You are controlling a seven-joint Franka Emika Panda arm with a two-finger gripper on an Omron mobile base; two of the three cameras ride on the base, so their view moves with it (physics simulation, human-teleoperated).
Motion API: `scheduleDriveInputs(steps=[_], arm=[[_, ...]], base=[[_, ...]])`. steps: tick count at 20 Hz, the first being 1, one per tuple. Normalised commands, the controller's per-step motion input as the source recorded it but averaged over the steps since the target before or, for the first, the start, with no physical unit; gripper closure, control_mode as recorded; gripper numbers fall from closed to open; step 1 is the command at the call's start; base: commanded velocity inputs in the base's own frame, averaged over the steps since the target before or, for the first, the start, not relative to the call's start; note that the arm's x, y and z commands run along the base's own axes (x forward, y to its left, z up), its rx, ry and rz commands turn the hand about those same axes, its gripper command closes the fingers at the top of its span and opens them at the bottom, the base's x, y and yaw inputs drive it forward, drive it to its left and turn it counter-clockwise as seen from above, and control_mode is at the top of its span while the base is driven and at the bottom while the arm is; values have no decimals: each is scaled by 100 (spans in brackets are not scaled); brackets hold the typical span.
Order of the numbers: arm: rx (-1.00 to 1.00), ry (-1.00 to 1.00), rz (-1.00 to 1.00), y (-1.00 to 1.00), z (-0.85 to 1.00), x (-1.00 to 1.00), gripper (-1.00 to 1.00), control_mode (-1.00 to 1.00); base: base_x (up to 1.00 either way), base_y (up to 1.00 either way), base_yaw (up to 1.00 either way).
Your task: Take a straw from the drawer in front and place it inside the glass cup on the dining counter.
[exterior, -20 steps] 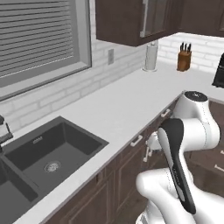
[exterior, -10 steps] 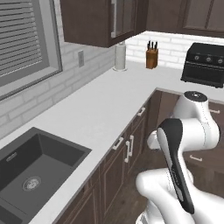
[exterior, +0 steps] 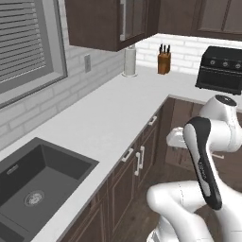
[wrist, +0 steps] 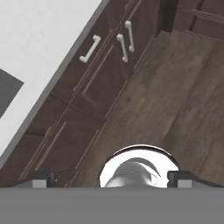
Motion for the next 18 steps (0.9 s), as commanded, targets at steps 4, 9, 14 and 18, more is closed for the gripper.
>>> scheduleDriveInputs(steps=[4,9,14,18], arm=[[27,12,0,-36,0,86,-100,-100],[35,0,0,-25,-20,72,-100,-100],[30,0,0,-1,-77,70,-100,-100],[15,-2,0,0,-97,71,-100,-100]], base=[[0,0,0],[0,0,0],[0,0,0],[0,0,0]])
